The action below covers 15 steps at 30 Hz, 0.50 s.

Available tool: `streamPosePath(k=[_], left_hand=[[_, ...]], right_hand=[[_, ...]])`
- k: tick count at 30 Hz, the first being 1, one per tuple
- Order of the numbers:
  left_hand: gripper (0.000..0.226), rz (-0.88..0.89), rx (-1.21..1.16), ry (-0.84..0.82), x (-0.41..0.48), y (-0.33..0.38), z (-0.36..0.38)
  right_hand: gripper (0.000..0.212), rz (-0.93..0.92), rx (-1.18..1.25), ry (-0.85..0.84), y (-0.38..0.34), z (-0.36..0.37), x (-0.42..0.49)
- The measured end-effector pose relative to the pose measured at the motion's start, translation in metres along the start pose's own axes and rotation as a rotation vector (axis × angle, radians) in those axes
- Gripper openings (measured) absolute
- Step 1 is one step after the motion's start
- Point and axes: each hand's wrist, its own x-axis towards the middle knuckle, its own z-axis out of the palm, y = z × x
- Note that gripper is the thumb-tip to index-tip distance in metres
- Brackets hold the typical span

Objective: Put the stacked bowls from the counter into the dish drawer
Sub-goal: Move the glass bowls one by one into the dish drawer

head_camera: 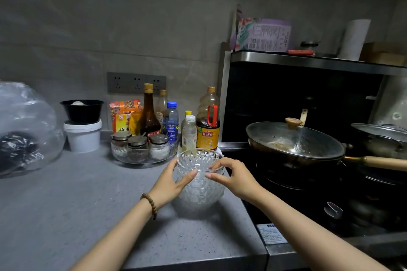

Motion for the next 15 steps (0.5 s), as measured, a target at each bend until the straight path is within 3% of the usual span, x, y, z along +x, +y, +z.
streamPosePath(k=[6,12,15], left_hand=[[0.067,0.056,0.021,0.061,0.0,0.018,-0.002],[0.099,0.192,-0.079,0.112,-0.01,0.062,0.007],[0.086,0.285,-0.254,0.096,-0.022,0.09,0.024]], right_hand=[[0.023,-0.025,0.131,0.059,-0.01,-0.005,0.0],[0.016,-0.015,0.487,0.064,-0.04,-0.039,-0.014],[0.03,0.011,0.564,0.077,-0.049,-0.059,-0.034]])
